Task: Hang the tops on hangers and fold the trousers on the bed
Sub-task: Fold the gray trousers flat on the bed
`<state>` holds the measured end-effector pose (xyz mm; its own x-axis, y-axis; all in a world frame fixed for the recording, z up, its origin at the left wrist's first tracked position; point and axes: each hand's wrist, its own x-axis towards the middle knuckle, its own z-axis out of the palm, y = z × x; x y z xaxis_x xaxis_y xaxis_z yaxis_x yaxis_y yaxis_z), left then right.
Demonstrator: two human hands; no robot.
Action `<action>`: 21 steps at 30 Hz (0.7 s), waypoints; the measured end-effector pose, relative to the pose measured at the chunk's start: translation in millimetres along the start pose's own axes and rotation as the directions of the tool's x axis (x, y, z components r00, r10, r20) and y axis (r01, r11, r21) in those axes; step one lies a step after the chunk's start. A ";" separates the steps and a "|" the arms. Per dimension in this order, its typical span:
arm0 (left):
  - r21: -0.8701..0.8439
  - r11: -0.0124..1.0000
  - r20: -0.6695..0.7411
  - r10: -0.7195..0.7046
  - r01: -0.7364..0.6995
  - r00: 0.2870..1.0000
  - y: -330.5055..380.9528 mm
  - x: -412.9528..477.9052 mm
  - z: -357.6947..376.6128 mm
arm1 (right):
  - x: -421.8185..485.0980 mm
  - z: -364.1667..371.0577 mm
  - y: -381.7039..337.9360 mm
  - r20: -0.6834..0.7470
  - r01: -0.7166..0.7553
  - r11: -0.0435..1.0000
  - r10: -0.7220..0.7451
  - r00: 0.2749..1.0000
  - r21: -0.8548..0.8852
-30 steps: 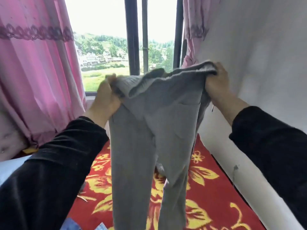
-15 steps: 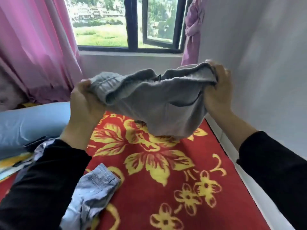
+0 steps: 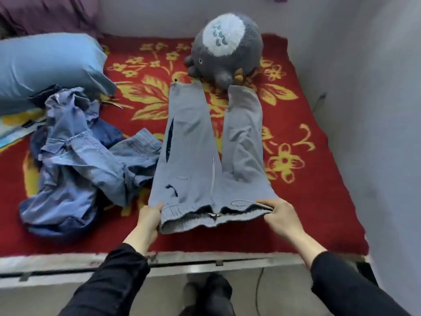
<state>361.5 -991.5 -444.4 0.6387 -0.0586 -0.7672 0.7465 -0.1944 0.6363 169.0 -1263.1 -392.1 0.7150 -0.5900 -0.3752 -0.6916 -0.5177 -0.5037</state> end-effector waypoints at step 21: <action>0.074 0.883 -0.190 -0.443 0.463 0.876 -214.0 50.6 44.1 | 24.6 187.5 108.1 0.549 0.316 0.892 -0.094 0.831 -0.325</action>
<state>225.9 -996.0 -622.9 0.2644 0.2209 -0.9388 0.9413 -0.2711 0.2013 131.2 -1217.5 -601.7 0.7157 -0.1013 -0.6910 -0.4242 -0.8491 -0.3148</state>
